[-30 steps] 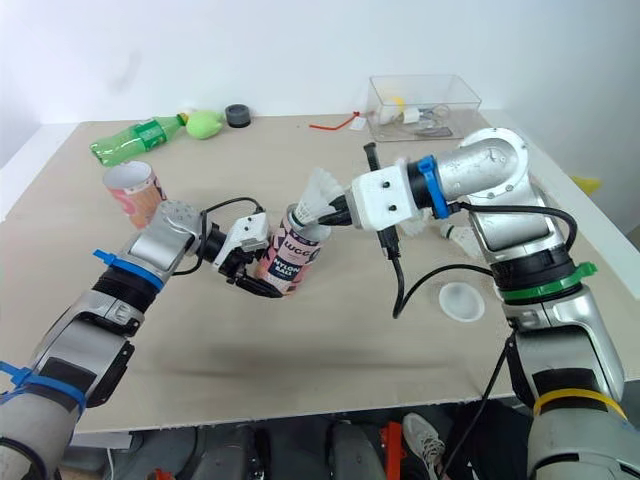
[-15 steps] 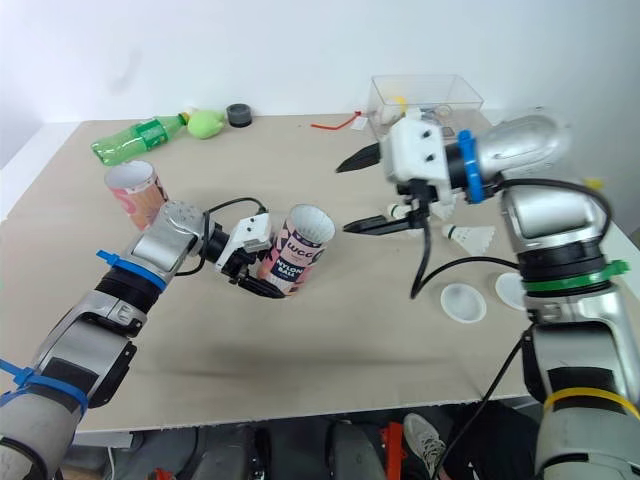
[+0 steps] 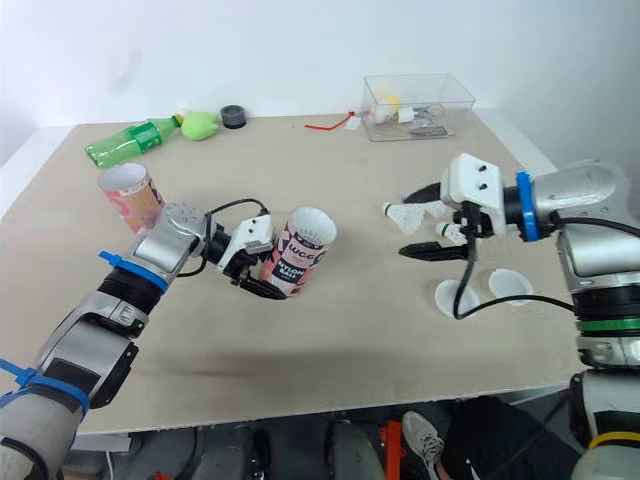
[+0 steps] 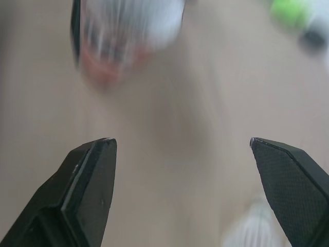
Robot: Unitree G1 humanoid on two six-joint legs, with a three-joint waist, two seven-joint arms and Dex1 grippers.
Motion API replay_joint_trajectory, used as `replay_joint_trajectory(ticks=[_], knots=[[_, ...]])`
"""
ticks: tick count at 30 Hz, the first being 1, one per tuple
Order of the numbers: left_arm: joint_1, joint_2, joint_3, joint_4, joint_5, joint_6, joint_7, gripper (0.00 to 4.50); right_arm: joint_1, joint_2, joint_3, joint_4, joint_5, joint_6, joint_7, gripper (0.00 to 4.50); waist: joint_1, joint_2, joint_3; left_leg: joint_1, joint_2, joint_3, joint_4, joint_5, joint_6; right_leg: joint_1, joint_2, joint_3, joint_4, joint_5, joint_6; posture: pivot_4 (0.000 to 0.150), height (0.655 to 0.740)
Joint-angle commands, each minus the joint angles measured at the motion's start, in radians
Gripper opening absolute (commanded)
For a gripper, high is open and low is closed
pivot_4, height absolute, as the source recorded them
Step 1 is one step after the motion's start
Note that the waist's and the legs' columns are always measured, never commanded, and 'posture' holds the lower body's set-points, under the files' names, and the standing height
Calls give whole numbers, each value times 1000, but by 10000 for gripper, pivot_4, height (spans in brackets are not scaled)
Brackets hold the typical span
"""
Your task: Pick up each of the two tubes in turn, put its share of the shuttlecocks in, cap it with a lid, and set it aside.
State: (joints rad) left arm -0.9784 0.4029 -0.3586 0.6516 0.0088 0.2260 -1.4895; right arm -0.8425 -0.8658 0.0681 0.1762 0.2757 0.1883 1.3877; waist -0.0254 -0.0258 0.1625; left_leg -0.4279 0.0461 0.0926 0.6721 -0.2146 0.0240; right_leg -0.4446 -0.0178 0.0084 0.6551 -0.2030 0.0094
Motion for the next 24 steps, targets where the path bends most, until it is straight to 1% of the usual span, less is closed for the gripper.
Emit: replay_joint_trajectory(ticks=[1,2,3,4,6,9,11,12,19,22,24], knots=[[-15,1,1,-15,3,-12,1,29907,-84,22,-38,-44,28,-23,-21,39580,3,0,0,0,0,0,0,0,0,0,0,-1,0,0,0,1500,7400],[-15,1,0,-18,3,-11,-1,29907,-106,32,-20,-42,13,-50,-16,37879,3,0,0,0,0,-1,0,0,0,0,0,-1,0,0,-1,1500,7400],[-14,1,0,-22,3,-10,-4,29907,-126,40,0,-41,-5,-78,-7,34388,3,0,0,0,0,-1,0,0,0,0,0,-1,0,-1,-1,1500,7400],[-14,3,-1,-25,2,-8,-8,29907,-147,52,29,-47,-15,-101,20,29974,3,0,0,0,0,0,0,0,0,0,-1,-1,0,-1,0,1500,7400],[-15,5,-2,-28,3,-6,-12,29907,-182,77,75,-51,-29,-144,67,23858,2,0,0,-1,0,0,0,0,0,0,-1,-1,0,-1,0,1500,7400],[-19,5,-3,-26,5,-4,-17,29907,-236,116,140,-1,-71,-222,126,11001,1,0,0,0,0,1,0,-1,0,0,-1,0,0,-1,0,1500,7400],[-21,4,-3,-24,5,-4,-19,29907,-272,146,180,51,-107,-286,154,910,2,0,0,0,0,1,0,0,0,0,-1,0,0,-1,0,1500,7400],[-23,3,-3,-21,6,-4,-20,29907,-287,158,195,74,-119,-311,167,134,2,0,0,0,0,1,0,0,0,0,-1,0,0,-1,0,1500,7400],[-35,-3,0,-10,7,-4,-22,29907,-370,256,318,241,-223,-478,223,134,1,0,0,0,0,3,0,0,0,0,-1,1,1,0,-1,1500,7400],[-38,-3,1,-6,9,-5,-25,29907,-389,278,404,294,-260,-527,227,134,2,0,0,0,0,2,0,0,0,-1,-1,1,1,-1,-2,1500,7400],[-40,-4,1,-6,9,-4,-25,29907,-403,292,460,343,-304,-598,227,134,2,0,0,0,0,3,0,0,0,-1,-2,1,2,0,-3,1500,7400]])
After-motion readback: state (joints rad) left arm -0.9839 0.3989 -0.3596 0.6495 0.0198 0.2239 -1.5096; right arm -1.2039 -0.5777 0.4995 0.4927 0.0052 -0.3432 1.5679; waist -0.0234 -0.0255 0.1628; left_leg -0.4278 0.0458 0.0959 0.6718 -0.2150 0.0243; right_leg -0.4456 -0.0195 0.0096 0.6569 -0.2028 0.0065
